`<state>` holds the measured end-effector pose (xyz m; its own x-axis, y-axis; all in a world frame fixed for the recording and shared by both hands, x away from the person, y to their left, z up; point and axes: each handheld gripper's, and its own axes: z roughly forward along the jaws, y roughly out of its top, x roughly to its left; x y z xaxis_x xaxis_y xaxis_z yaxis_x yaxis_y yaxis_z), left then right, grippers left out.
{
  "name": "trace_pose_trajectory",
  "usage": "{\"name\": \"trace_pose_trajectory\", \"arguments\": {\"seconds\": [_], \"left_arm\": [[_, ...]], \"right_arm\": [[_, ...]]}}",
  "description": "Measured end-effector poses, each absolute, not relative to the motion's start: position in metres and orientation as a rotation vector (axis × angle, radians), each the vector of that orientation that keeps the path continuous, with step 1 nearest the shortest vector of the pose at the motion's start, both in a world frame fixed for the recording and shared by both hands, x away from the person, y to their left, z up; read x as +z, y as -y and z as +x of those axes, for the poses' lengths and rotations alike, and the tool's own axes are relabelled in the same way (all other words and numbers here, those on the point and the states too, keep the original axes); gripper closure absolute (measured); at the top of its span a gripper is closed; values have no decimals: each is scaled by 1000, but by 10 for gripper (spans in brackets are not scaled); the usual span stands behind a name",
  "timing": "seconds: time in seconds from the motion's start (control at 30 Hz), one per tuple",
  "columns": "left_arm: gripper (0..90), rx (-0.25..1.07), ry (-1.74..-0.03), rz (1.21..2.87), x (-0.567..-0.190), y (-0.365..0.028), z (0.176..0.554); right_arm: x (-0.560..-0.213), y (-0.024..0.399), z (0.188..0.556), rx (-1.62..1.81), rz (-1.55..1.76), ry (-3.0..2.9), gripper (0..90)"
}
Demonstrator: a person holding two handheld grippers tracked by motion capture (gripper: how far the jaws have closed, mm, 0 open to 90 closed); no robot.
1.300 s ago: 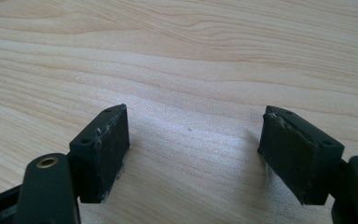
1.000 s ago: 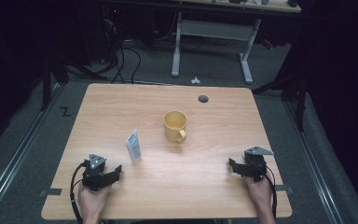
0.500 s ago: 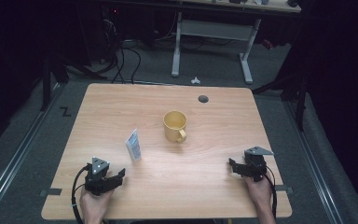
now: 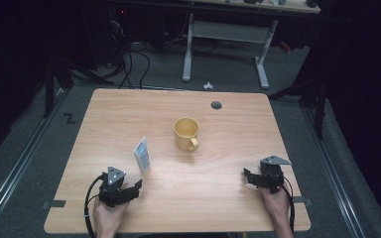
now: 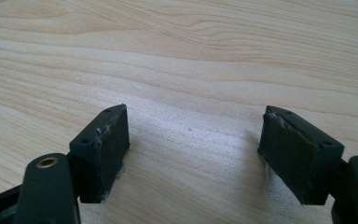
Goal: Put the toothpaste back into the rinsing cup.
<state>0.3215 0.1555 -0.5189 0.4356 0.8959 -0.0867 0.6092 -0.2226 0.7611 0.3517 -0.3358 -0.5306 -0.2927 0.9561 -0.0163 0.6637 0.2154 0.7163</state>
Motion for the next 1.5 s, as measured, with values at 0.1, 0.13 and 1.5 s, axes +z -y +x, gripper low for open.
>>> {"name": "trace_pose_trajectory", "arguments": {"seconds": [0.1, 0.13, 1.5], "left_arm": [[300, 489, -1257, 1942, -517, -152, 323], [298, 491, -1253, 1941, -516, -151, 325], [323, 568, -1248, 1881, -493, -131, 364]], "right_arm": [[-531, 336, 352, 844, 1495, -2035, 240], [-531, 336, 352, 844, 1494, -2035, 240], [-531, 336, 352, 844, 1494, -2035, 240]]}}
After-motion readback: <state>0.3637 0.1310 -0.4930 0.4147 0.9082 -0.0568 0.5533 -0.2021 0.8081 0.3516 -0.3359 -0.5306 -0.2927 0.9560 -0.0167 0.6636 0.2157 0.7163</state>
